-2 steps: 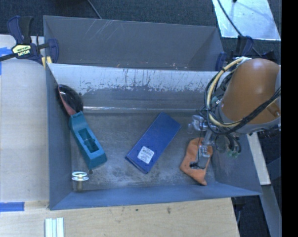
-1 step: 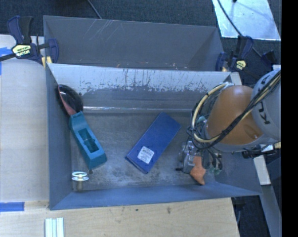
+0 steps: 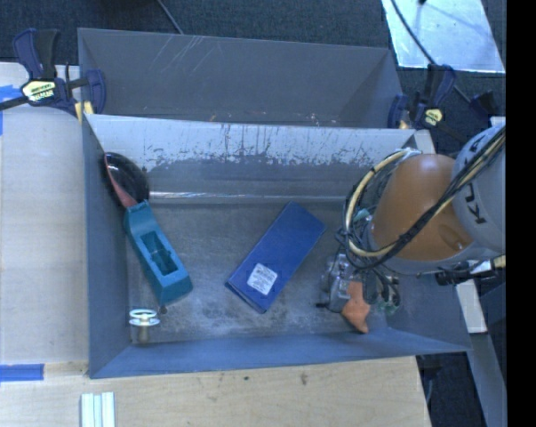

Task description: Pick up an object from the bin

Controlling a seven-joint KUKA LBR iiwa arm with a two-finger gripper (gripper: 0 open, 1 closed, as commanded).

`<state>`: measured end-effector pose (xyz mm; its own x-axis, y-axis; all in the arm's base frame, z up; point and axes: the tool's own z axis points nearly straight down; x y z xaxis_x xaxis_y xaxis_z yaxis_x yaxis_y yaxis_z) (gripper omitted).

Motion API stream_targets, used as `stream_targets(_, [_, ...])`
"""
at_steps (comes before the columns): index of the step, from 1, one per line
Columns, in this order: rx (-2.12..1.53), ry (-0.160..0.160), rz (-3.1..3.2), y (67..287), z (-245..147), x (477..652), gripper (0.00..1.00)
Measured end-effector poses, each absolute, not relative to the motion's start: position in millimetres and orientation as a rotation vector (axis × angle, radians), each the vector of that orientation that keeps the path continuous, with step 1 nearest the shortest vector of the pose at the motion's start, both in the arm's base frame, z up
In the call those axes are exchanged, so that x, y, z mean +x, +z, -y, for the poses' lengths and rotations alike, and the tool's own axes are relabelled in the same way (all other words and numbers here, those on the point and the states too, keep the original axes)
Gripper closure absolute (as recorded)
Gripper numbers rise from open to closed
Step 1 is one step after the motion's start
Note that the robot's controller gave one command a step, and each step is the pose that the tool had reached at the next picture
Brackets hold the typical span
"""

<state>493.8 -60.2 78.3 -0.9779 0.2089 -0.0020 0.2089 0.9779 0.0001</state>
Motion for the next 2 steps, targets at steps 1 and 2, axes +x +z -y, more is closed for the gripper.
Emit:
stream_targets(1, [0.302, 0.001, -3.131, 134, 82, 506.9, 1.0])
stream_targets(2, [0.216, -0.001, -3.131, 268, 100, 530.8, 1.0])
